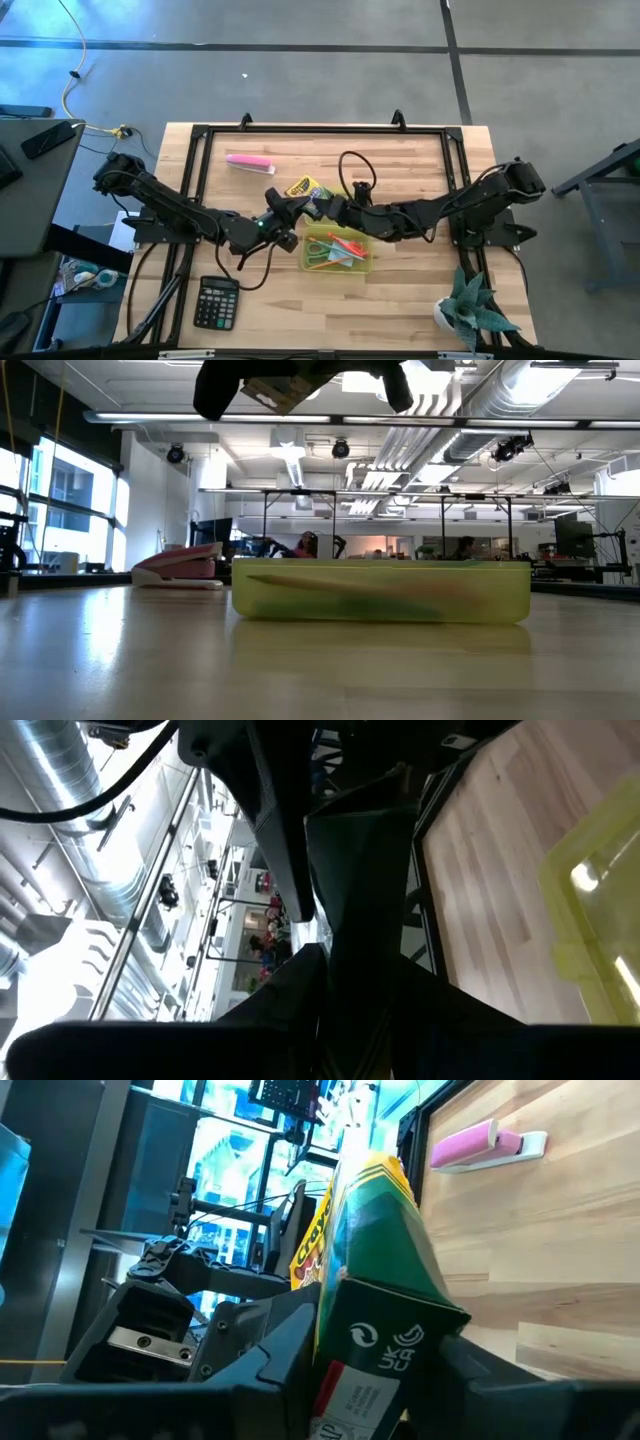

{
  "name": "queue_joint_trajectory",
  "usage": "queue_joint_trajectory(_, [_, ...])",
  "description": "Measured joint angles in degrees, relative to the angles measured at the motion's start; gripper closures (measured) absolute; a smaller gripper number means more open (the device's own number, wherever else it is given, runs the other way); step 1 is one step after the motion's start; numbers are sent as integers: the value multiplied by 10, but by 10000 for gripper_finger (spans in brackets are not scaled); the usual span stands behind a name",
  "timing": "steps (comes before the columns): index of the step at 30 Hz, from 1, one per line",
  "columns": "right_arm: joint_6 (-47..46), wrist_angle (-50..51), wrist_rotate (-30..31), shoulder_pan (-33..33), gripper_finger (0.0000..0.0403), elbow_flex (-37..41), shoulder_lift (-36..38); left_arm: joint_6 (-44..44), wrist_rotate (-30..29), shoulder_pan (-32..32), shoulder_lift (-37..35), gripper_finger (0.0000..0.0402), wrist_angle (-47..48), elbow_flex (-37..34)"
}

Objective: Pack school essentials
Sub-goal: Put the crayon box into the supply box

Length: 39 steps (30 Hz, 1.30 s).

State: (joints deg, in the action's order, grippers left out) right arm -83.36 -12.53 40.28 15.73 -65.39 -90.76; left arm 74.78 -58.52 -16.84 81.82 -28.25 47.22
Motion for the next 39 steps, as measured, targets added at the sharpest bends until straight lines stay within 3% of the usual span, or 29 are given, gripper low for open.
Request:
queue_joint_trajectory(8, [14, -1, -1, 0, 290, 0, 0, 5, 0, 0, 0, 311, 1, 0])
queue_joint_trajectory(22, [63, -4, -3, 0, 291, 0, 0, -91, -6, 0, 0, 180, 15, 0])
queue_joint_trajectory(28, [65, -2, -3, 0, 296, 0, 0, -107, -11, 0, 0, 172, 15, 0])
queue_joint_trajectory(35, [65, -3, -2, 0, 334, 0, 0, -107, -14, 0, 0, 172, 15, 0])
queue_joint_trajectory(39, [65, -3, 5, 0, 338, 0, 1, -117, -56, -2, 0, 172, 14, 0])
